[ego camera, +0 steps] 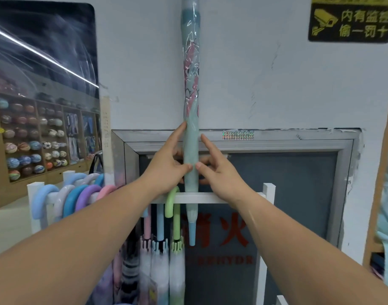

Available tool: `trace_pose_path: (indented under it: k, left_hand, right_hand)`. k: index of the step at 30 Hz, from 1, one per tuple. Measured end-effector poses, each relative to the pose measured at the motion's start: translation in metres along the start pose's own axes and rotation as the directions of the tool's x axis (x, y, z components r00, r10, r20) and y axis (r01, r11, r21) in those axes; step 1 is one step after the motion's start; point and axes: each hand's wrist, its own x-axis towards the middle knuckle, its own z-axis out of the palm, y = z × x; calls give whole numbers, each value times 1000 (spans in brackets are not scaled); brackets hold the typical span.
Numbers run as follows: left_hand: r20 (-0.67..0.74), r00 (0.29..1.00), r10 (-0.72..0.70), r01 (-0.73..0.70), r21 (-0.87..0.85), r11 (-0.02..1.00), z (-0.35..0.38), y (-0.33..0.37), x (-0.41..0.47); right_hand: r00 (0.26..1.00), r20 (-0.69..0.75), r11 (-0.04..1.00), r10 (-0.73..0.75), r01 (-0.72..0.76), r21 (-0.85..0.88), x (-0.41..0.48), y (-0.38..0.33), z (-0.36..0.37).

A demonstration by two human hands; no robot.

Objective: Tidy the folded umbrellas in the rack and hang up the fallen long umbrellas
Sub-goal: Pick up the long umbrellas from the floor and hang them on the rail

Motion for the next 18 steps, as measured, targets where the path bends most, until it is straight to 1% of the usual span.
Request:
trace_pose_path:
  k: [3,8,11,14,16,18]
  left_hand:
    - [21,1000,-9,8,52,999,3,-8,-5]
    - [58,998,-19,12,130,991,3,-12,-4]
    - [75,996,-55,46,125,991,3,-14,-3]
    - [6,999,-47,47,65,997,8,-16,0]
    - [-77,996,-54,55,13,998,9,-17,3]
    - [-115,992,-51,48,-30,998,5,-16,7]
  right_hand:
    - [999,-19,1000,26,-26,11,0,-1,0]
    - [999,-43,1000,8,-10,-30,-2,-2,2]
    - [998,-63,999,-8,6,-40,-2,-1,1]
    - [998,-59,999,-17,15,-36,-3,1,-1]
    - [998,-58,998,-15,11,-67,-4,0,-1]
    - [999,-32,992,-13,9,-125,-4,-1,0]
